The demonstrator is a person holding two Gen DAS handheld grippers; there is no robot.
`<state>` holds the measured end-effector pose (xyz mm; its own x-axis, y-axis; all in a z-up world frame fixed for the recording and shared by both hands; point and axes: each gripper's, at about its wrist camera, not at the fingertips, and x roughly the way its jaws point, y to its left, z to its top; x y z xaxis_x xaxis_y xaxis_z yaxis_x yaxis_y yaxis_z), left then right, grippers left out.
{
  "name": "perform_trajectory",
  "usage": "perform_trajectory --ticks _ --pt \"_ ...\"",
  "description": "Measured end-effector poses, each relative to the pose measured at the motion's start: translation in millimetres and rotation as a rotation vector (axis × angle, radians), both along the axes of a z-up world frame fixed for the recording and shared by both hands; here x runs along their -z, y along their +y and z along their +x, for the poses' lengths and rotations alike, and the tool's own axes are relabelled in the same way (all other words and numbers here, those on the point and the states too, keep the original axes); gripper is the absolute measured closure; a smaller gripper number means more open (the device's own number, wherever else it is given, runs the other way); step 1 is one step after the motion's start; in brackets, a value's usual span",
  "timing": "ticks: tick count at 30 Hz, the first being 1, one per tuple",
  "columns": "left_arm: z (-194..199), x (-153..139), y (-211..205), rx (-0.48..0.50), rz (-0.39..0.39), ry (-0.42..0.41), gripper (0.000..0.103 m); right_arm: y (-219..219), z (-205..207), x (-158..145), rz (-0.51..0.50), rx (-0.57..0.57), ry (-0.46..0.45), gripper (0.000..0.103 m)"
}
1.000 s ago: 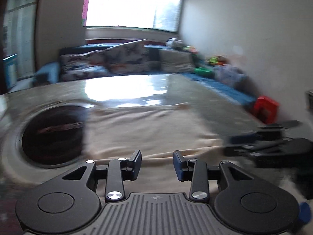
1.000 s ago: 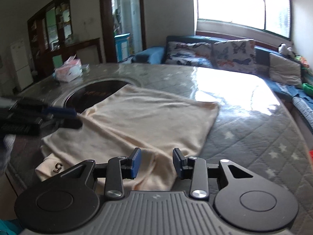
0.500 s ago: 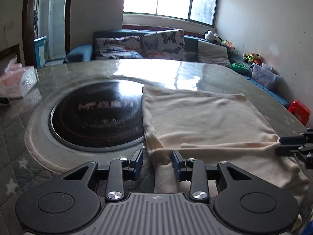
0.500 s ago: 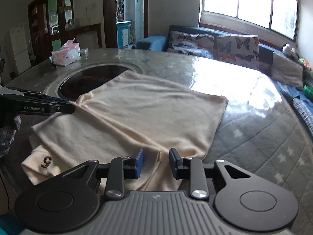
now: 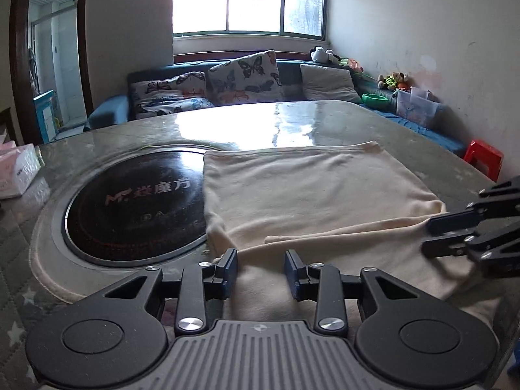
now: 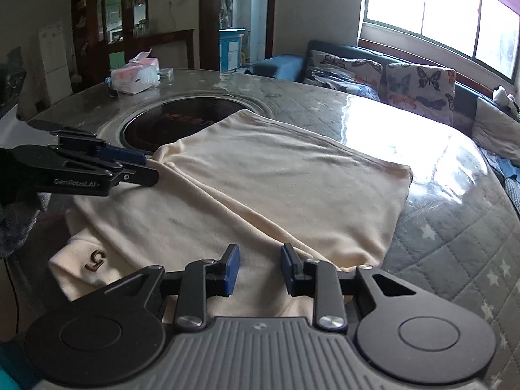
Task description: Fold clothes
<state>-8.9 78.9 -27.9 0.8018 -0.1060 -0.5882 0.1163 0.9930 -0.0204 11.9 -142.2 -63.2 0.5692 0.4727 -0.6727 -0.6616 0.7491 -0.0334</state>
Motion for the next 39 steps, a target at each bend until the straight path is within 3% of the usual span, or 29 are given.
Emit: perform_trajectory --ticks 9,13,20,24,31,39 --pt "-40.4 -3.9 -18.3 0.13 0.064 -0.017 0.067 -0.3 -28.9 -4.8 -0.071 -0.112 -0.011 0.076" --pt "-46.6 5.4 -20.6 0.128 0.1 0.0 0.067 -8.3 -34.9 -2.9 -0.075 -0.101 -0.007 0.076" --pt "-66.0 -7.5 -9.4 0.15 0.124 -0.011 0.064 -17.5 -41.1 -3.2 -0.069 -0.101 -0.001 0.076" --pt "-89.4 -8.1 -13.1 0.246 0.186 -0.027 0.056 -21.0 -42.6 -10.1 -0.048 -0.099 -0.006 0.076" --pt "-108.3 11.2 -37.0 0.383 0.339 -0.067 0.054 -25.8 -47.8 -19.8 -0.069 -0.124 -0.024 0.075" --pt "-101.6 21.6 -55.4 0.43 0.416 -0.147 0.054 -25.1 -60.1 -23.5 -0.109 -0.176 -0.043 0.057"
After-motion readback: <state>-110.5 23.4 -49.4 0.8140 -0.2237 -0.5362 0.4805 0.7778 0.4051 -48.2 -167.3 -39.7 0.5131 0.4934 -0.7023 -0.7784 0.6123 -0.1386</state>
